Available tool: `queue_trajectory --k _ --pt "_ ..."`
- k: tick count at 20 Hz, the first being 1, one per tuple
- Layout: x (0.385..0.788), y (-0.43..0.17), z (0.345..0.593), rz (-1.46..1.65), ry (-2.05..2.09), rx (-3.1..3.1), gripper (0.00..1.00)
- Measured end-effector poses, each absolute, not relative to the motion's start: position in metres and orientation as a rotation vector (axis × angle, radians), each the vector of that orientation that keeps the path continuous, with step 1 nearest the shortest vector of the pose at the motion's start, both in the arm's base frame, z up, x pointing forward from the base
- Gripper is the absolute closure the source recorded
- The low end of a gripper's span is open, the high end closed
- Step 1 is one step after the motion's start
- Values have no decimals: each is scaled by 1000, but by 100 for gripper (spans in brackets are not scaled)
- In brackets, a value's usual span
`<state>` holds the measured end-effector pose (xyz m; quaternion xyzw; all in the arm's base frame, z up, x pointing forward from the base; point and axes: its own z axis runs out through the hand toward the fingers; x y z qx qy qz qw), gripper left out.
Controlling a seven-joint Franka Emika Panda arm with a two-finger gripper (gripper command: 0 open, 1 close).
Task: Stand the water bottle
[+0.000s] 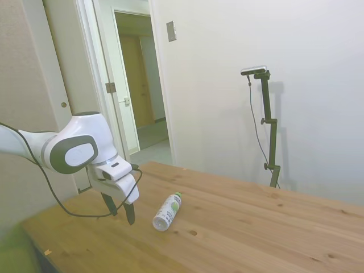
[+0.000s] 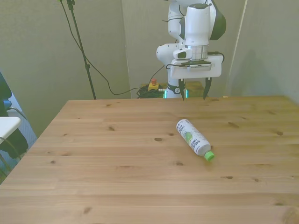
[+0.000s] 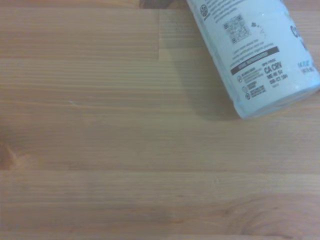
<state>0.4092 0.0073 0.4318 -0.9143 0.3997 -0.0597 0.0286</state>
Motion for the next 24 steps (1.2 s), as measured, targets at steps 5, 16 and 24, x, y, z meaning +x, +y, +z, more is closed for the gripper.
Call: queue_trajectory --k 5,16,24 --pt "415 1 436 -216 1237 -2828 0" --pt "505 -29 459 -345 1250 -2862 0" --pt "590 -34 454 -480 1216 -2870 0"
